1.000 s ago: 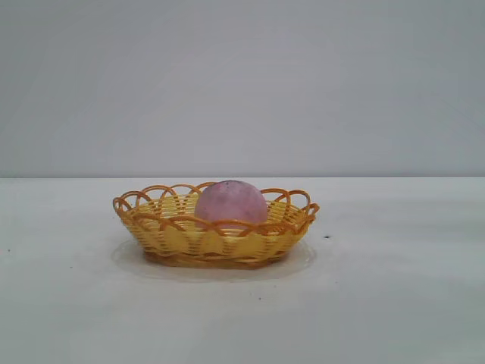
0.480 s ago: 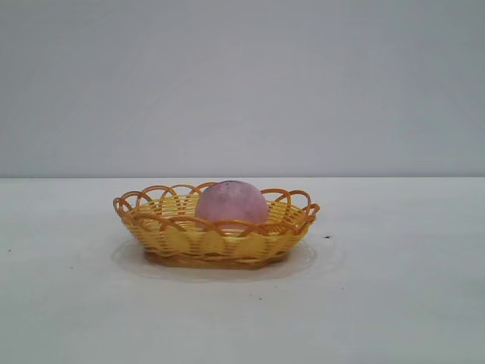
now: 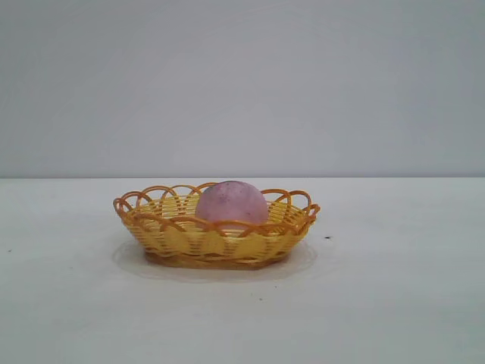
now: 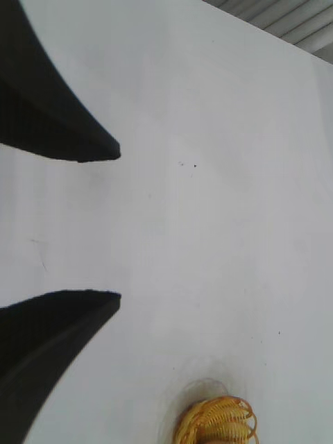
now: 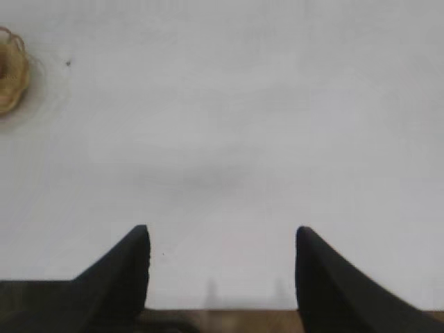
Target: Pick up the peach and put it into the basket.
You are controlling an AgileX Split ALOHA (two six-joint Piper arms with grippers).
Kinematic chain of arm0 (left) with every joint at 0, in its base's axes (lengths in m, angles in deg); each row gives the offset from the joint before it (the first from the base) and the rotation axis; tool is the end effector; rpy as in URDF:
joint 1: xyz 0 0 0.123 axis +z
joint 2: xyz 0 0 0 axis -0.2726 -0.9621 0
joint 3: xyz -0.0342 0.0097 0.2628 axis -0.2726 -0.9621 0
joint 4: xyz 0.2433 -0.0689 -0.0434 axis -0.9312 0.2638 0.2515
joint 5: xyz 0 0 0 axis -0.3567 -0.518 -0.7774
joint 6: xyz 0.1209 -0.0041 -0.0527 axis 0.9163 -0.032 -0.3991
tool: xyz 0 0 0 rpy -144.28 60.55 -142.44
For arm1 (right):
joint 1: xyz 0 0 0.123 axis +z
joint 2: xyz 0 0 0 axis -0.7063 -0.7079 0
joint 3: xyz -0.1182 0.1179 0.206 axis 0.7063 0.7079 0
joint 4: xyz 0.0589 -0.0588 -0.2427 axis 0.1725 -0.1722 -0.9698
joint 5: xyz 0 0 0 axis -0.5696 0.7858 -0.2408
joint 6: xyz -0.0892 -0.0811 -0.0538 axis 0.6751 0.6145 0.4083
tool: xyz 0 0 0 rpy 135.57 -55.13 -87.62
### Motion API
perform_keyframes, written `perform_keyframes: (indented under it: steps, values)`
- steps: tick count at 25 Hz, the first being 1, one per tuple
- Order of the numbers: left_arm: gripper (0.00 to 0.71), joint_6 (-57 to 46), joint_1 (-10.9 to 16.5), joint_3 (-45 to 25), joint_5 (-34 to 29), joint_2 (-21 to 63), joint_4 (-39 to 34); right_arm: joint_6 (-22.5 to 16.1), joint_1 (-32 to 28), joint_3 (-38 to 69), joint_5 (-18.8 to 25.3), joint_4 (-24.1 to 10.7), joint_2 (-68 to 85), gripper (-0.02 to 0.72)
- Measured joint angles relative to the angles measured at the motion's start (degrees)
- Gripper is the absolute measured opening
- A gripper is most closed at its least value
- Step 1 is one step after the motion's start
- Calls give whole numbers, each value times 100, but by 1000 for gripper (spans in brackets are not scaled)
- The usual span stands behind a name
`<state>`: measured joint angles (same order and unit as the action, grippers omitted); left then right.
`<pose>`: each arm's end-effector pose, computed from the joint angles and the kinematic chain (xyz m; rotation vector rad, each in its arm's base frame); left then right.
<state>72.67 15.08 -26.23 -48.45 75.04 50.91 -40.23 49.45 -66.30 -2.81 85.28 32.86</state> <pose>0.0503 0.0047 0.2522 -0.0557 2.0933 0.0081 0.0725 0.0143 0.2394 -0.1098 2.2884 0.1220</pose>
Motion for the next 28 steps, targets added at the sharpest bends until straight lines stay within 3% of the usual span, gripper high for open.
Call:
perform_keyframes:
  steps: [9,28]
  values:
    - [358,0,0,0,2,0,11,410,0,0,73,271,1067,391]
    - [358,0,0,0,2,0,11,423,0,0,73,294,1067,391]
